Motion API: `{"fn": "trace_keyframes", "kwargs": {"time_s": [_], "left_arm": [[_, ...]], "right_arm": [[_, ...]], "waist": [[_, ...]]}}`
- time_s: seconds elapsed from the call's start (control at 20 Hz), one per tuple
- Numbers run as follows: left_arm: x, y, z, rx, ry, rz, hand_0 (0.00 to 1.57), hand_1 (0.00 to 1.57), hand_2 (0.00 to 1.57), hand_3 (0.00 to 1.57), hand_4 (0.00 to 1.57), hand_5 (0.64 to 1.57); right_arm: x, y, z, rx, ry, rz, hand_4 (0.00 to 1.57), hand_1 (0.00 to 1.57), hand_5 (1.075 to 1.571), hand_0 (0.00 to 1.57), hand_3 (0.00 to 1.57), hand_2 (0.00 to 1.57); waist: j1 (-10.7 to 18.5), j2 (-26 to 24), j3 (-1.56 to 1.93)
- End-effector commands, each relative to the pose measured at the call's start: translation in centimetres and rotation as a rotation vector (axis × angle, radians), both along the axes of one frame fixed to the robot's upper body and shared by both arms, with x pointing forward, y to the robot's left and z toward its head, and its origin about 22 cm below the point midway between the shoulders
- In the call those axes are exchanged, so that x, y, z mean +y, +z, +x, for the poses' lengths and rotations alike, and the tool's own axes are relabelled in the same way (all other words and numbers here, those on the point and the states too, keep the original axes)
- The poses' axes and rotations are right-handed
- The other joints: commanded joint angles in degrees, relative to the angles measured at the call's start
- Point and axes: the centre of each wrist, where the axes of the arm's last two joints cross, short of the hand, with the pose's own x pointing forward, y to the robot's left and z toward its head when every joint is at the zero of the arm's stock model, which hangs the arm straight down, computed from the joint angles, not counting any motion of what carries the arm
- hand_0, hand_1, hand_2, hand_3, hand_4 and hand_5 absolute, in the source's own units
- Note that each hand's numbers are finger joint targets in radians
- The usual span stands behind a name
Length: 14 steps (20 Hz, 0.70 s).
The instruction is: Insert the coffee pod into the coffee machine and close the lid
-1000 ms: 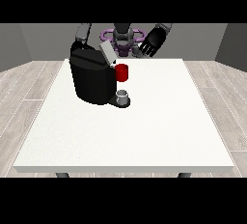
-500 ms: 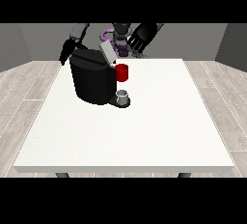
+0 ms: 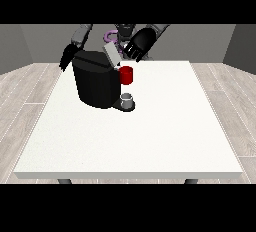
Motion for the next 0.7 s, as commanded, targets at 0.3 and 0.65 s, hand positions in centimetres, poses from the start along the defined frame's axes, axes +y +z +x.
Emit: {"fn": "trace_keyframes", "kwargs": {"time_s": [0.3,0.65], "left_arm": [[1.5,-0.5,0.3,-0.026,0.030,0.002,1.19,1.19,1.26,1.23,0.47,1.571],[1.2,0.2,0.4,0.011,0.003,0.007,1.21,1.21,1.25,1.22,0.43,1.571]], "right_arm": [[0.4,1.7,0.0,-0.037,0.023,-0.016,0.22,0.00,1.571,0.00,0.00,0.00],[-0.2,0.0,-0.4,-0.048,0.000,0.002,0.17,0.00,1.571,0.00,0.00,0.00]], "waist": [[-2.6,3.5,-0.02],[-1.3,3.6,0.01]]}}
